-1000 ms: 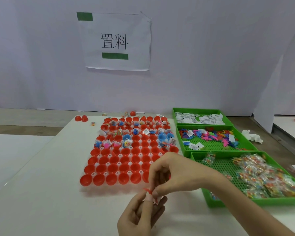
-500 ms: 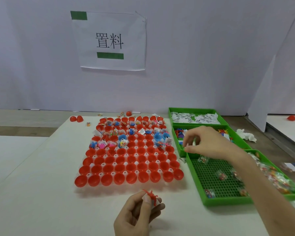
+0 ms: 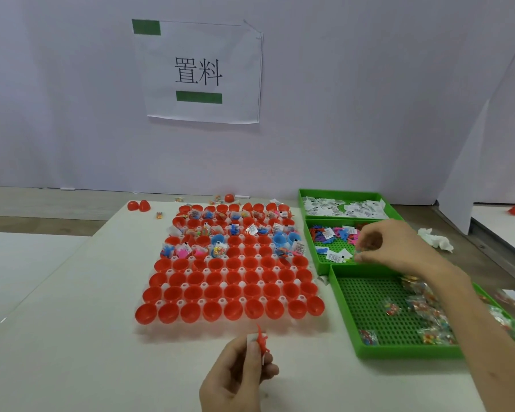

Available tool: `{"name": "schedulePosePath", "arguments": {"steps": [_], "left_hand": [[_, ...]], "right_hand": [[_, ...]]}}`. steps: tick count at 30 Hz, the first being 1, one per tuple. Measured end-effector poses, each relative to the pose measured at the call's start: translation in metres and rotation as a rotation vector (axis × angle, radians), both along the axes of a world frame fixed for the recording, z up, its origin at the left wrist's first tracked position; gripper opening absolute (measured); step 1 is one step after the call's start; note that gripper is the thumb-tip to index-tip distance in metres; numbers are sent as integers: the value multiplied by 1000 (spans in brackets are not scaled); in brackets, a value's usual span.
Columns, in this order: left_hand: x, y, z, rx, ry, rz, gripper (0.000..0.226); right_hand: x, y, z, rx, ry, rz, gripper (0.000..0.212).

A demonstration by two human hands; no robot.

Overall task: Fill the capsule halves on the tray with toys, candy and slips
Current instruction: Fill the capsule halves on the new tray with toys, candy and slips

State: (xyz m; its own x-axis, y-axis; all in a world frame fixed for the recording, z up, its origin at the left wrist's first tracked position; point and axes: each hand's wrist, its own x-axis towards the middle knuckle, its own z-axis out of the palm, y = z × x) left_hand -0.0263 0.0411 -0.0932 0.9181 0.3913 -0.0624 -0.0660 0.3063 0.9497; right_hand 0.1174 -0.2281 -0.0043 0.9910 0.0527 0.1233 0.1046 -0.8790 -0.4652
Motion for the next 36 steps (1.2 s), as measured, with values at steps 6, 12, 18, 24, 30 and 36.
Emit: {"name": "schedulePosePath", "arguments": {"steps": [6, 12, 18, 24, 30, 36], "left_hand": [[0, 1, 4, -44, -41, 32, 26], [0, 3, 2, -90, -47, 78, 23], [0, 2, -1, -64, -62, 57, 18], [0, 4, -3, -25, -77, 21, 21], [-3, 4, -1, 104, -91, -98, 23], [-5, 4, 2, 94, -56, -146, 16]], "right_hand": [[-22, 80, 5, 330, 82, 284, 15], [-43, 130, -10, 459, 298, 533, 16], [-49, 133, -8, 479, 434, 634, 15], [-54, 135, -6, 408, 521, 744, 5], [-53, 130, -2, 334, 540, 768, 10], [-48, 114, 8, 260, 581, 780, 15]]}}
